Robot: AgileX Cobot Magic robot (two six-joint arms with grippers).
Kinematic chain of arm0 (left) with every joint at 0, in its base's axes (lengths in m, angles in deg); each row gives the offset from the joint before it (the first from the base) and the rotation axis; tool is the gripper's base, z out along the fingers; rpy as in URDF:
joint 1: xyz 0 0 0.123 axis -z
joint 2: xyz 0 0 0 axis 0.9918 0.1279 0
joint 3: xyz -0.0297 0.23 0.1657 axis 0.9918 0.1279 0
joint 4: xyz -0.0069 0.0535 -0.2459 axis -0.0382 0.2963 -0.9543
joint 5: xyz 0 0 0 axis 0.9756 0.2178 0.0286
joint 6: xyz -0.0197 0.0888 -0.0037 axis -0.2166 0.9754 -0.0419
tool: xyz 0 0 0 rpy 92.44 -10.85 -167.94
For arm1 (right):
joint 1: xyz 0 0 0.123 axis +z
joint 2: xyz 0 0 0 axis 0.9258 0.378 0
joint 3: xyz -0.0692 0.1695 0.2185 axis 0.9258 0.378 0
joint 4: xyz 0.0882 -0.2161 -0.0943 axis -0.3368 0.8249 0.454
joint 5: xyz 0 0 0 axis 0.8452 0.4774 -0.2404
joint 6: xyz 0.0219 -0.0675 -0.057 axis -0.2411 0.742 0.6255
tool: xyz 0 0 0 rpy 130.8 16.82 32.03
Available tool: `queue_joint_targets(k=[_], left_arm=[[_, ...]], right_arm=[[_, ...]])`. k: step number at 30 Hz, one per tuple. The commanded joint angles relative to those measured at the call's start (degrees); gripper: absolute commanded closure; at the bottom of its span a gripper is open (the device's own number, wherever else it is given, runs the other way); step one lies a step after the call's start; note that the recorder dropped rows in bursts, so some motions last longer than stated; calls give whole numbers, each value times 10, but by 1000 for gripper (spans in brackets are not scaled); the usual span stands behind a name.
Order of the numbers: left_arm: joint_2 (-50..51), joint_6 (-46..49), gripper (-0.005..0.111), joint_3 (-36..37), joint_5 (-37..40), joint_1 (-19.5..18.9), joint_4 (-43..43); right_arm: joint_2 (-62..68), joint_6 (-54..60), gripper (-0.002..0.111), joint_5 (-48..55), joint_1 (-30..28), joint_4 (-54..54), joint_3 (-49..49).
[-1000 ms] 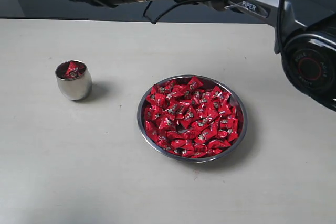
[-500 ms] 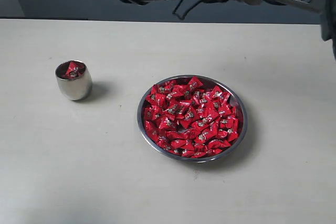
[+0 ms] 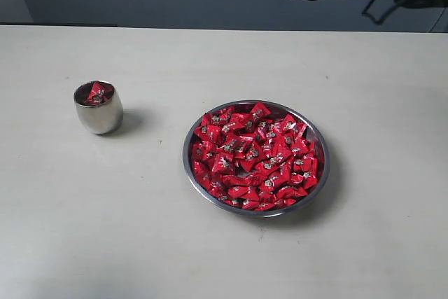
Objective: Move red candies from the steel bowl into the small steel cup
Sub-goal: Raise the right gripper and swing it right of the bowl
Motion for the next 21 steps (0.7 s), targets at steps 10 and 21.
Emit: queue_joint_targets(k=[10,21], left_arm=[[-3,-1,106,2,0,0,1],[-3,-1,106,2,0,0,1]], right_arm=[[-190,58,109,113,-3,0,247],[-328,49,109,107,-3,-42,390]])
